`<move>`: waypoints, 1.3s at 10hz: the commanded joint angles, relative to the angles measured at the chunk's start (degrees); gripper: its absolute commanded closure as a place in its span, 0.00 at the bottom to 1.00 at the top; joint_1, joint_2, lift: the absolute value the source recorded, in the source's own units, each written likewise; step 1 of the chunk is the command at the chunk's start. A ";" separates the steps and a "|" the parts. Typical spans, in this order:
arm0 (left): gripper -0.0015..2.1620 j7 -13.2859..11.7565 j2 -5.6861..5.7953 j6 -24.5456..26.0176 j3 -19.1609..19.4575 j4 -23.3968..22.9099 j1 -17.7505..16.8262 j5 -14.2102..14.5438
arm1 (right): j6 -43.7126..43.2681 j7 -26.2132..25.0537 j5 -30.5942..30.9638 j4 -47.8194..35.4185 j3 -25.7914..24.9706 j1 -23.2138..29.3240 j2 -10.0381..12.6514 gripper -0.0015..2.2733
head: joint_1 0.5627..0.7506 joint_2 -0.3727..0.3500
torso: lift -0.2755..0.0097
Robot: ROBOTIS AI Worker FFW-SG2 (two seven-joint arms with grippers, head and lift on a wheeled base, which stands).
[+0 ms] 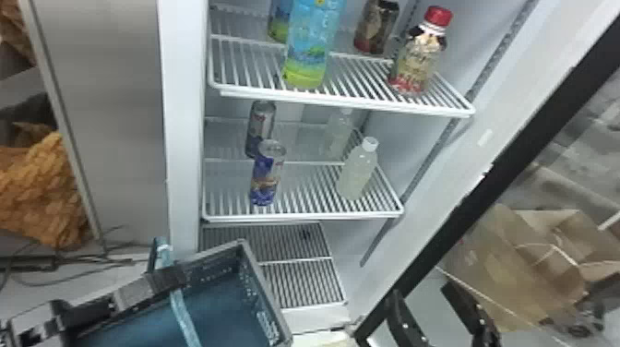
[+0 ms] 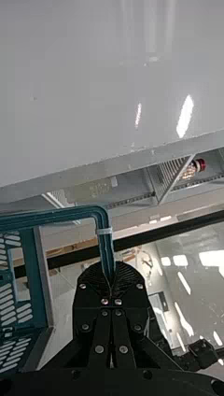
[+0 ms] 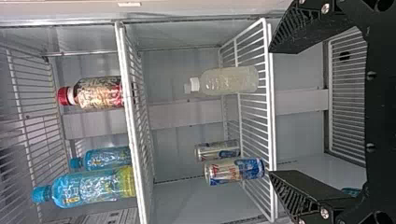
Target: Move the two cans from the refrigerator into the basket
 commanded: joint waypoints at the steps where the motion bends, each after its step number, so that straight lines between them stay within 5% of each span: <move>1: 0.56 0.00 -0.02 0.00 0.00 0.00 0.00 -0.01 | 0.00 0.00 0.12 0.20 0.20 -0.47 0.01 0.05 | 0.70 0.03 | 0.20; 6: 0.56 0.00 -0.10 0.00 0.34 0.00 0.14 -0.12 | 0.00 0.00 0.46 1.32 0.43 -1.87 -0.08 0.05 | 0.70 0.03 | 0.20; 13: 0.56 0.09 -0.19 0.00 0.23 0.00 0.14 -0.24 | 1.26 0.00 1.83 8.64 7.28 -13.97 -2.80 0.05 | 0.70 0.07 | 0.20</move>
